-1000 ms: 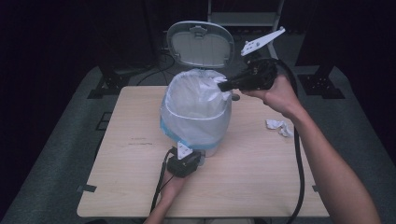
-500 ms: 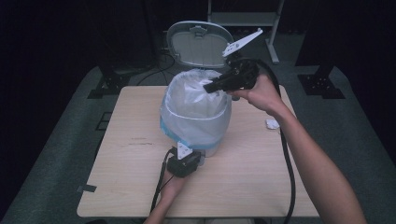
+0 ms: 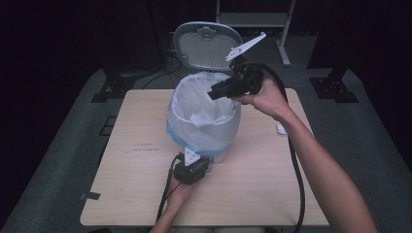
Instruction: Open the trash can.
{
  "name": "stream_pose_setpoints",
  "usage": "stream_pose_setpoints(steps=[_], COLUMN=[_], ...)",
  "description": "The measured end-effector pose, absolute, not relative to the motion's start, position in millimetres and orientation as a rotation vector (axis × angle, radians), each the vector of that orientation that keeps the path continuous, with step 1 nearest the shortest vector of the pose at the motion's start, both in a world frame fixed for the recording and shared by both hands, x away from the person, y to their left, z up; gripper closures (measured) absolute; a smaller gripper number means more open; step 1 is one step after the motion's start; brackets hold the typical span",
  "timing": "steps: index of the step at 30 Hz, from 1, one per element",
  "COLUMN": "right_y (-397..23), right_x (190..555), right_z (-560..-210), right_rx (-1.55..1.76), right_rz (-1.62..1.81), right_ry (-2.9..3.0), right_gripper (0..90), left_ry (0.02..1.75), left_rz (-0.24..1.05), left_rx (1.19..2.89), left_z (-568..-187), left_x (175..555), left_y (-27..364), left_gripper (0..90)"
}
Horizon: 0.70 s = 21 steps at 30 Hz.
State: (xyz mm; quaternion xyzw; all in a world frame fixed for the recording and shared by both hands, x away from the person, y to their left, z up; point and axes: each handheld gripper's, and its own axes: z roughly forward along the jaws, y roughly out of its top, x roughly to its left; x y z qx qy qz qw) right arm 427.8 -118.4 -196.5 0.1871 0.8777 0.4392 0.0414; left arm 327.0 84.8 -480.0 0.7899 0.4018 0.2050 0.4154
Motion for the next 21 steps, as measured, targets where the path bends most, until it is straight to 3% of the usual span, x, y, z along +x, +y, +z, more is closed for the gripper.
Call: stream_pose_setpoints(steps=[21], right_y=[-182], right_x=[415], right_z=[-208], right_rx=[0.618], right_rz=[1.379], right_ry=[2.620], right_gripper=[59.7], left_ry=[1.010], left_rz=[0.516], left_rx=[1.984], left_z=[-480], left_x=[327], left_y=[85], left_gripper=[64.0])
